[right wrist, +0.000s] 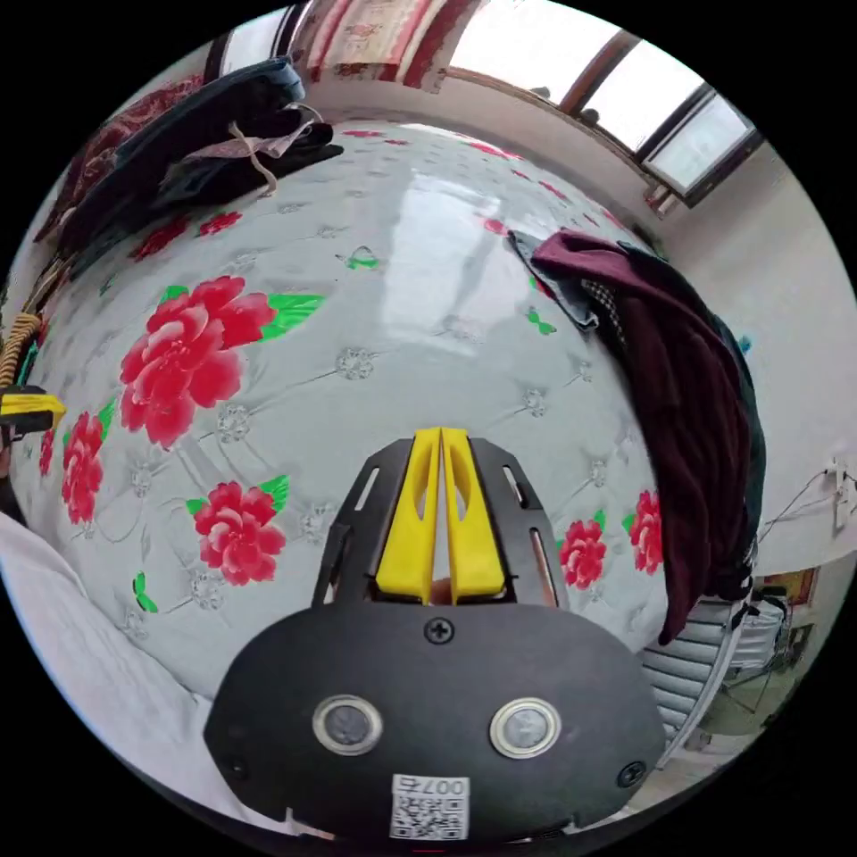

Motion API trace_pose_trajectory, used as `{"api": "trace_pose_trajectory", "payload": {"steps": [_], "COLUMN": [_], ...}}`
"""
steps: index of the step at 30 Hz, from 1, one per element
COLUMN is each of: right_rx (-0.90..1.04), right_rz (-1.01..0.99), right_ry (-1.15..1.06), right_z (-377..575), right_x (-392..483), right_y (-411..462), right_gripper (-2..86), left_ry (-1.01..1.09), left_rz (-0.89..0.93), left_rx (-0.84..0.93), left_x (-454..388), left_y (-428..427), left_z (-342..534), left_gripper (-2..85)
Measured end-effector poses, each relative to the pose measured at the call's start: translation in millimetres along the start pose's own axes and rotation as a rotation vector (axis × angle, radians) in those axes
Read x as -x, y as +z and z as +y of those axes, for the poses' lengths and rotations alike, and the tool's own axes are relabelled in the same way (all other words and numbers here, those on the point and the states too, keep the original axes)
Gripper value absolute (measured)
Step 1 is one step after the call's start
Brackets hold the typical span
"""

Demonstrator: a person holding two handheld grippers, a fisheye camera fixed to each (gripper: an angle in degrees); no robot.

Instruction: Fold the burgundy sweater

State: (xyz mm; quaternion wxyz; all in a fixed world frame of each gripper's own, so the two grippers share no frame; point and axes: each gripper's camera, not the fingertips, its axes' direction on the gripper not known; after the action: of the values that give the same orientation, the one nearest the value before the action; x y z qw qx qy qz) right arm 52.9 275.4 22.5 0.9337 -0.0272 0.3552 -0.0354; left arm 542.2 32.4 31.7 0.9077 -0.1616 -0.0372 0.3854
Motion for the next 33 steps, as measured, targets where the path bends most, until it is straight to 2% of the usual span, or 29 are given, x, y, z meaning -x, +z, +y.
{"api": "trace_pose_trajectory", "payload": {"steps": [4, 8, 11, 12, 14, 19, 23, 26, 29, 31, 33], "right_rx": [0.038, 0.145, 0.428, 0.303, 0.247, 0.27, 0.205, 0.186, 0.194, 0.216, 0.215], "right_rz": [0.053, 0.056, -0.069, -0.139, -0.143, -0.04, -0.131, -0.296, -0.492, -0.721, -0.87], "right_ry": [0.285, 0.435, 0.447, 0.53, 0.59, 0.565, 0.559, 0.404, 0.175, -0.015, -0.181], "right_z": [4, 25, 53, 67, 79, 68, 67, 52, 33, 18, 4], "right_x": [-154, -274, -326, -342, -352, -325, -279, -205, -103, -11, 61], "right_y": [21, 51, 115, 105, 105, 95, 76, 55, 28, 3, -24], "right_gripper": [1.8, 5.2, 8.0, 8.2, 8.2, 4.6, 2.4, 1.4, 0.8, 0.5, 0.4], "left_ry": [0.07, 0.117, 0.135, 0.167, 0.235, 0.339, 0.285, 0.221, 0.031, -0.086, -0.216], "left_rz": [0.008, -0.005, 0.004, -0.036, -0.095, -0.216, -0.179, -0.123, 0.032, 0.157, 0.236], "left_rx": [0.025, 0.114, 0.215, 0.19, 0.181, 0.178, 0.19, 0.15, 0.05, 0.029, -0.049], "left_x": [-34, -76, -100, -108, -121, -145, -137, -122, -89, -65, -33], "left_y": [-11, -1, 18, 14, 10, 5, -1, -6, -13, -13, -22], "left_z": [-43, -63, -65, -63, -62, -57, -58, -49, -27, -8, 26], "left_gripper": [-1.0, -1.0, -1.0, -1.0, -1.0, -1.0, -1.0, -1.0, -1.0, -1.0, -1.0]}}
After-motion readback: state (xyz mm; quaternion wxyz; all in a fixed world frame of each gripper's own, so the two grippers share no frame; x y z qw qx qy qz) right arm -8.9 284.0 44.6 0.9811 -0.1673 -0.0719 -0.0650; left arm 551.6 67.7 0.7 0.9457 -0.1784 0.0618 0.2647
